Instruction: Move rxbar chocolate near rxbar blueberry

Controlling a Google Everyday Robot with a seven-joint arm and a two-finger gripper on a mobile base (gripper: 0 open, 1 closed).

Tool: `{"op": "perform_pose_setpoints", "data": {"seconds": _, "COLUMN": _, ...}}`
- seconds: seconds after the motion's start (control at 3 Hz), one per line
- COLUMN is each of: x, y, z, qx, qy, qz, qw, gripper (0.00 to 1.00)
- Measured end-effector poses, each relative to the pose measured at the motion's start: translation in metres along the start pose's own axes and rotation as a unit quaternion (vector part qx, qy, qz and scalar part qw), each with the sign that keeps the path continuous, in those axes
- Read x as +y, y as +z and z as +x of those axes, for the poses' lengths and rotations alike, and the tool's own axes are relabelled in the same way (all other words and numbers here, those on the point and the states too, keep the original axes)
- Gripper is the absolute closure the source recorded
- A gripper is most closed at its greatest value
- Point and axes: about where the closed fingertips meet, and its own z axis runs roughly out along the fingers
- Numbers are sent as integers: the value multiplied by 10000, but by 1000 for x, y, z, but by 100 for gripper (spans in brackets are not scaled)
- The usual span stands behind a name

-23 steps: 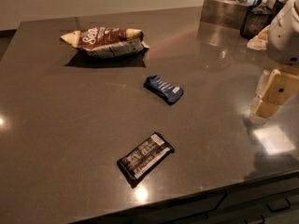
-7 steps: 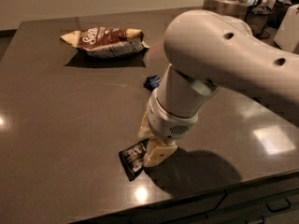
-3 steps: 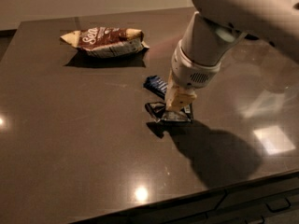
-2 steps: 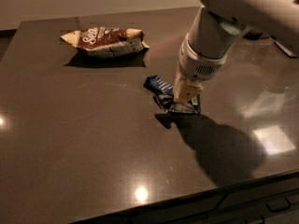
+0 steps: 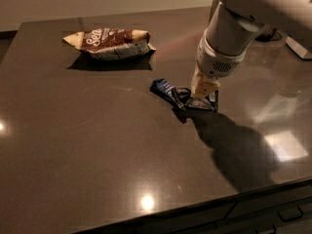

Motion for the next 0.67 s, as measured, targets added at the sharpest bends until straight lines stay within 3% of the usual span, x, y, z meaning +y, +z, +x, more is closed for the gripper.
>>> {"op": "perform_pose_setpoints", "data": {"seconds": 0.33, "x": 1, "y": 0, "z": 0, "qx": 2, "qy": -6, "qz": 4, "qw": 10000, "gripper": 15}}
{"op": "perform_pose_setpoints", "data": {"seconds": 0.67, "x": 1, "y": -1, "z": -1, "qx": 2, "qy": -14, "qz": 6, "qw": 10000, "gripper": 0}}
